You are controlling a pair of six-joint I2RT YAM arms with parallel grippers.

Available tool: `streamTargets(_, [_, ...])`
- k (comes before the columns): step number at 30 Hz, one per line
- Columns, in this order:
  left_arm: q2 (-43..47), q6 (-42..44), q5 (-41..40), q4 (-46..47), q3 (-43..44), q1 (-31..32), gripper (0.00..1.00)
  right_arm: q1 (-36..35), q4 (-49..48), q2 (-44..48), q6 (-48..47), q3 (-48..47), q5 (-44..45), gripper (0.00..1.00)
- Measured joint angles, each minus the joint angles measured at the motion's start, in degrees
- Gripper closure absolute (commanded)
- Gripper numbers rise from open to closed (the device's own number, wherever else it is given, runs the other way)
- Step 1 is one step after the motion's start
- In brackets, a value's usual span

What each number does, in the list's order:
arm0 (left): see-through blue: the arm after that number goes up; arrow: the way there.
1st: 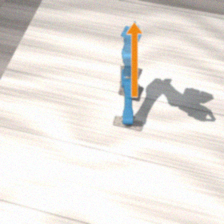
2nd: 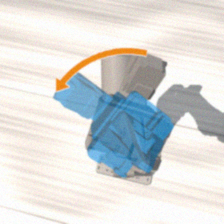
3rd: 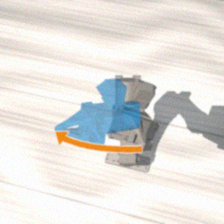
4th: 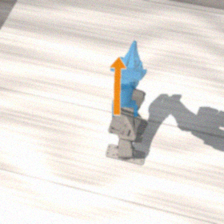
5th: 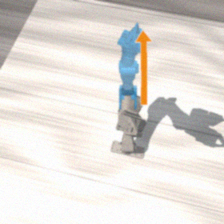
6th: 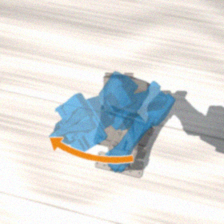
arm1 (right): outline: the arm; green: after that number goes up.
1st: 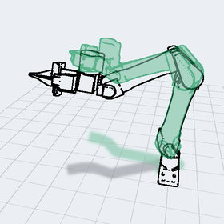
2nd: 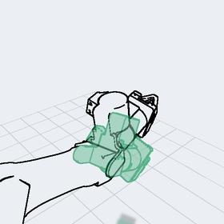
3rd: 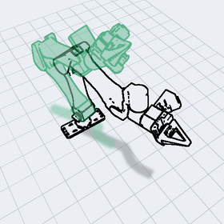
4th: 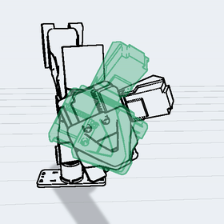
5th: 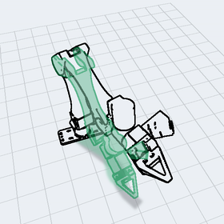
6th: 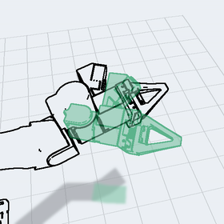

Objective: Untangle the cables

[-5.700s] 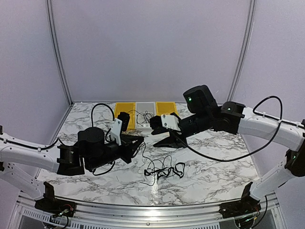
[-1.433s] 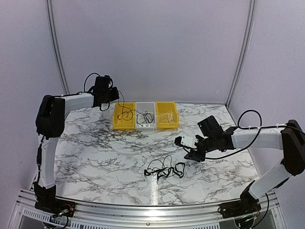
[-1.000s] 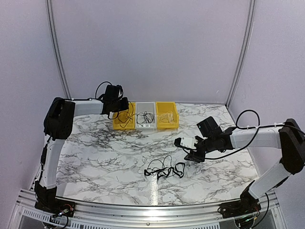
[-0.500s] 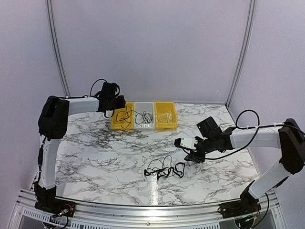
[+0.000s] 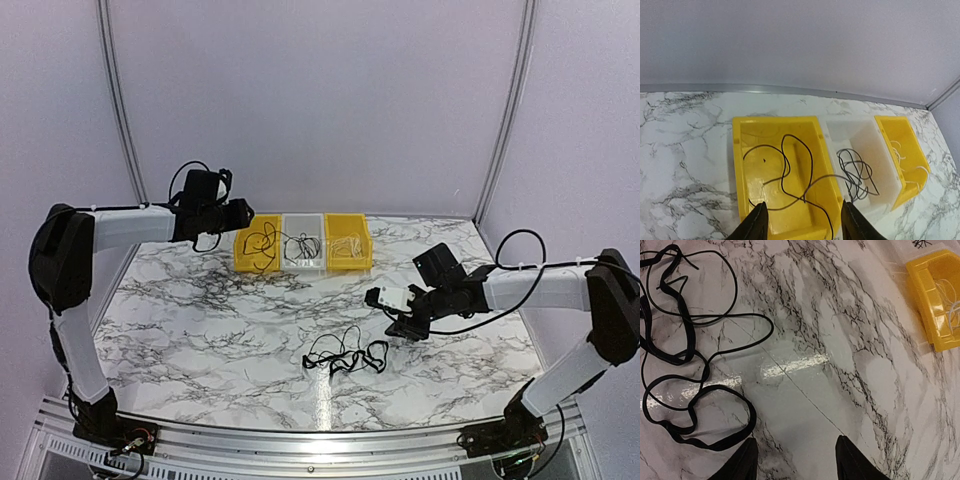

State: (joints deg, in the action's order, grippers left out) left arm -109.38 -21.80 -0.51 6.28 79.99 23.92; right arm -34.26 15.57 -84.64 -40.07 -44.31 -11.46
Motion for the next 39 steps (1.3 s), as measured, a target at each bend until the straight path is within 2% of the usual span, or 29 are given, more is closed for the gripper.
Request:
streamTargets(3, [3.0,0.2,1.6,0.7,-5.1,1.8,0.47,0.0,0.1,0.3,1.1,-0.9,-0.7,0.47])
streamTargets(6, [2.7,0.4,2.7,0.3,-5.6,3.5,0.47,0.0,0.1,0.3,1.6,-2.9,-1.6,0.48])
streamTargets(15, [-6.6,-2.4,1.2,-7.7,7.2,4.0,0.45,0.0,0.2,-1.2,2.1,-4.4,-2.6,0.48])
streamTargets(22, [-13.2,-4.1,1.4,-12.5,11.9,2.5,0.53,0.0,0.2,-1.2,2.1,-4.4,-2.7,0.48])
streamTargets(29, [-16.3,-3.5,3.4,-14.4,14.1,2.1,0.66,0.0,0.3,-1.2,2.1,-4.4,-2.5,0.48])
streamTargets(36, [-18.3,-2.3,4.8,-14.5,18.7,2.1,0.93,0.0,0.3,-1.2,2.1,-4.2,-2.2,0.48])
streamTargets(39, [-18.8,-2.1,5.2,-14.5,19.6,2.1,1.00,0.0,0.3,-1.2,2.0,-4.1,-1.9,0.48])
